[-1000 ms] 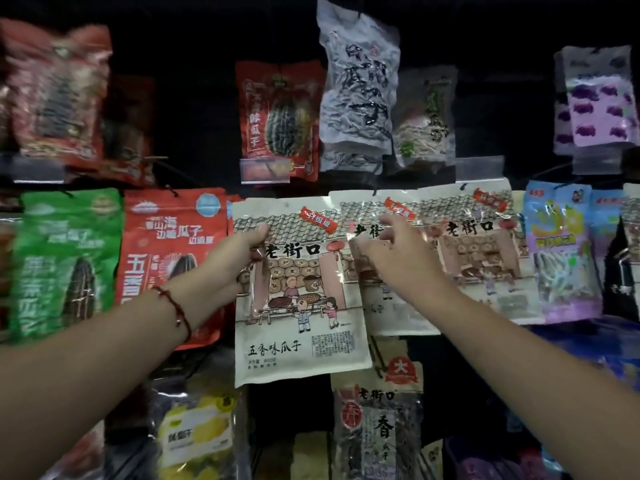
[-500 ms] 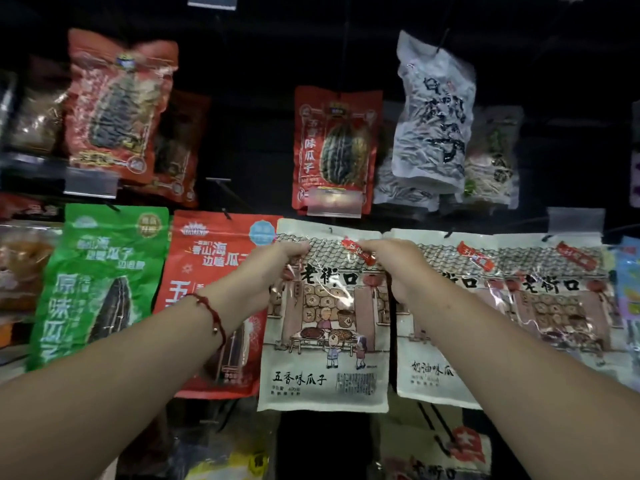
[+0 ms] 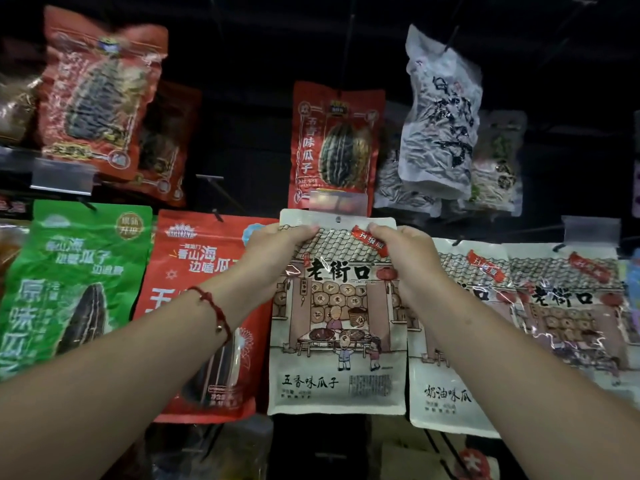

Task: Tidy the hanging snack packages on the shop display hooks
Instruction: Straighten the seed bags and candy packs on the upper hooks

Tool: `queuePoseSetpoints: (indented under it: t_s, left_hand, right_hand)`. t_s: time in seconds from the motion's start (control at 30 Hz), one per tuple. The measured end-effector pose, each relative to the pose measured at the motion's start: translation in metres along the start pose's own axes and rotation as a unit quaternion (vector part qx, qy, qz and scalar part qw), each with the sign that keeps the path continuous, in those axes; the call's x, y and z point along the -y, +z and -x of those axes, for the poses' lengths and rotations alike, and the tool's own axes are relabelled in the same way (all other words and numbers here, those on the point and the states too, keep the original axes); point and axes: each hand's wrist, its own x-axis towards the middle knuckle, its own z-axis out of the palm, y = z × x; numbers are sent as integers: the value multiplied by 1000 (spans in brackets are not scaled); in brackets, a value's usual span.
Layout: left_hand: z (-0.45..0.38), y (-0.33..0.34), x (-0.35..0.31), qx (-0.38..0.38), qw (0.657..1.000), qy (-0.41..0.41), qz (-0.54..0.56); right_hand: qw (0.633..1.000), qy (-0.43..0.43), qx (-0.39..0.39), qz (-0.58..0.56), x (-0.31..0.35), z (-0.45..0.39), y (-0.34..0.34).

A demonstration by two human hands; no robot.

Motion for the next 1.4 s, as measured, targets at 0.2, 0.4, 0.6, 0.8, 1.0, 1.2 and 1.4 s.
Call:
queuePoseSetpoints:
  t_s: [0.2, 0.4, 0.6, 0.8, 1.0, 1.2, 1.4]
  left_hand:
    - [-10, 2, 7, -18, 1000, -9, -14]
    - [-28, 7, 19, -85, 991, -23, -103]
    - [-35, 12, 31, -117, 956, 54, -264]
    - [-31, 15, 43, -145, 933, 144, -296]
    - [-31, 19, 50, -129, 918, 206, -313]
    - [-8, 17, 53, -62, 879, 257, -396]
    - [6, 5, 64, -31, 772, 325, -546]
  right_hand:
    - [997, -22, -25, 72, -4, -8, 5]
    - [931, -97, -47, 348, -8, -11, 5]
    - [834, -235, -51, 496, -15, -17, 20]
    - [763, -273, 8, 586, -26, -16, 18]
    - [638, -337, -3, 692, -37, -20, 20]
    - [633, -341, 25, 695, -39, -4, 6]
    - [595, -309, 66, 739, -50, 30, -34]
